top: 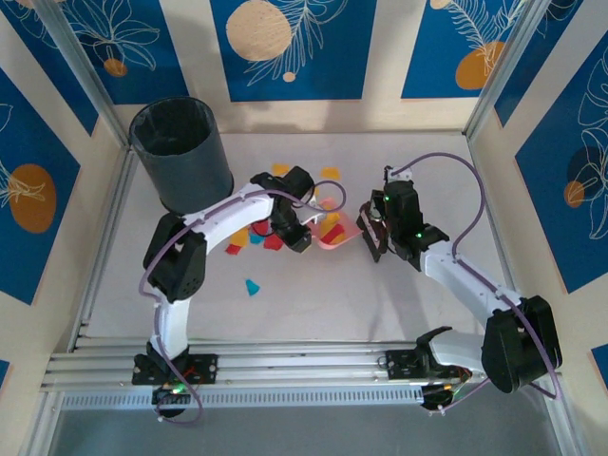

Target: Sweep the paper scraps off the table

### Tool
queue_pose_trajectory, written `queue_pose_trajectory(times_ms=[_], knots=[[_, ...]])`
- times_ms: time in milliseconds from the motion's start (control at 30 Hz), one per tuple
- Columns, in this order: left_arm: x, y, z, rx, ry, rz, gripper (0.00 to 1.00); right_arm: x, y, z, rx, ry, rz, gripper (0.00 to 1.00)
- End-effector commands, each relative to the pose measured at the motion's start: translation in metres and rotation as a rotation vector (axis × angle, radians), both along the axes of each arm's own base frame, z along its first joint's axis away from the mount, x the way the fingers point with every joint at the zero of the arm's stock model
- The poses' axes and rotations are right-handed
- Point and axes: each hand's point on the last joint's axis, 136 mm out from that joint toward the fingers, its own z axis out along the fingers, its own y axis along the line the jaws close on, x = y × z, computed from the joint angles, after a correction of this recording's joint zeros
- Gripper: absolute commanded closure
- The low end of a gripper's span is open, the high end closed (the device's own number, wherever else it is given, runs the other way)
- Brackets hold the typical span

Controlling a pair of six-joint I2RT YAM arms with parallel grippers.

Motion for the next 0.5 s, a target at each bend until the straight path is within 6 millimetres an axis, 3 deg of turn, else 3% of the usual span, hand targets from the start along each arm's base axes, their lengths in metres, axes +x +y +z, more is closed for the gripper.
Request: queue_pose_trajectory(times_ms=[0,467], knots=[[0.01,0.006,0.024,-0.042,-0.06,0.037,1.0,-0.003,-0.004,0.012,0.026,-0.035,-0.017,1.0],[0.04,0.028,0.1,-0.182,-0.158,0.19,1.0,-0.01,0.002,0.02,0.047,-0.046,0.044,1.0]])
